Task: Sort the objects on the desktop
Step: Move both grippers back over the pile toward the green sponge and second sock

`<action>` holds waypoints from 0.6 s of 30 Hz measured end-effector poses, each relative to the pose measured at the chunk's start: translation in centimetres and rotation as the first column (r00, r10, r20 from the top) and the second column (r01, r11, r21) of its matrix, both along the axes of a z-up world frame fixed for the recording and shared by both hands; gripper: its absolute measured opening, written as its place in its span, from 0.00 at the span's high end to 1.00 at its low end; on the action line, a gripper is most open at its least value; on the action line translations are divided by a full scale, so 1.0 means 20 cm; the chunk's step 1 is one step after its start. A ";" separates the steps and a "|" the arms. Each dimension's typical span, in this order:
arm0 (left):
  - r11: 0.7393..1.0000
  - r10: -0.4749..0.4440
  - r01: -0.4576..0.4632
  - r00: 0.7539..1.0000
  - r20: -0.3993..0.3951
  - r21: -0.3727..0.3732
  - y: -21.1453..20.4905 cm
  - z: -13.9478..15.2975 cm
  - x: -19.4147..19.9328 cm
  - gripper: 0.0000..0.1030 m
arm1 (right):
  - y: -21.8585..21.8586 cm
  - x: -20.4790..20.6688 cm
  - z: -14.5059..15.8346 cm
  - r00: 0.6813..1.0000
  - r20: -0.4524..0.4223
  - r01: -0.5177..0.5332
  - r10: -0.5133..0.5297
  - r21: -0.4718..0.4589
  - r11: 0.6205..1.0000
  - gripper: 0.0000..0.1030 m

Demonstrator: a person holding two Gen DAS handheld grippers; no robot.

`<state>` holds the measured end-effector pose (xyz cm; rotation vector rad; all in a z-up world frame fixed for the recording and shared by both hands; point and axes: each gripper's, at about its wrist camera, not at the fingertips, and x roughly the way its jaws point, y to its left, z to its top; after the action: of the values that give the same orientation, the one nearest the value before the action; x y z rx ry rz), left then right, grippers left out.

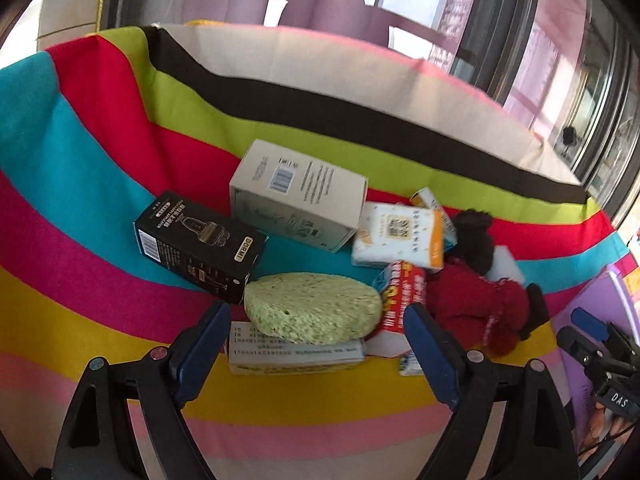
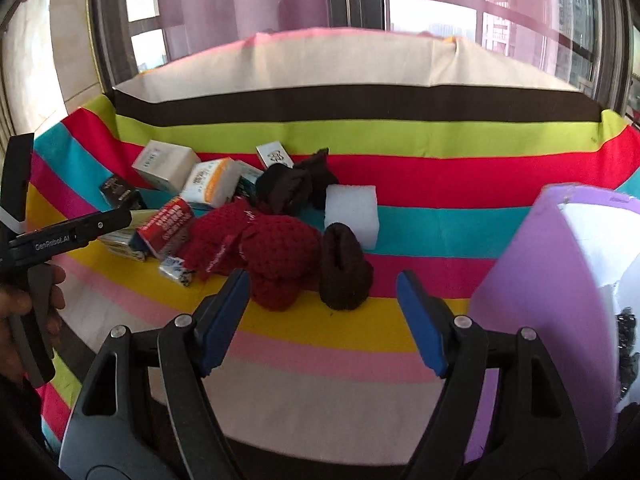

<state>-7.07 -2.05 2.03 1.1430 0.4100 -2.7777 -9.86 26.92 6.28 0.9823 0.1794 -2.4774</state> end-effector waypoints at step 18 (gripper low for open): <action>0.998 -0.036 0.035 0.999 0.020 0.043 -0.04 -0.07 -0.07 0.16 | -0.02 -0.22 -0.18 0.998 0.053 0.012 -0.015 0.065 0.998 0.65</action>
<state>-8.46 -2.84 0.64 1.1986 0.4530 -2.7974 -14.24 26.42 2.68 1.0782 0.2375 -2.4682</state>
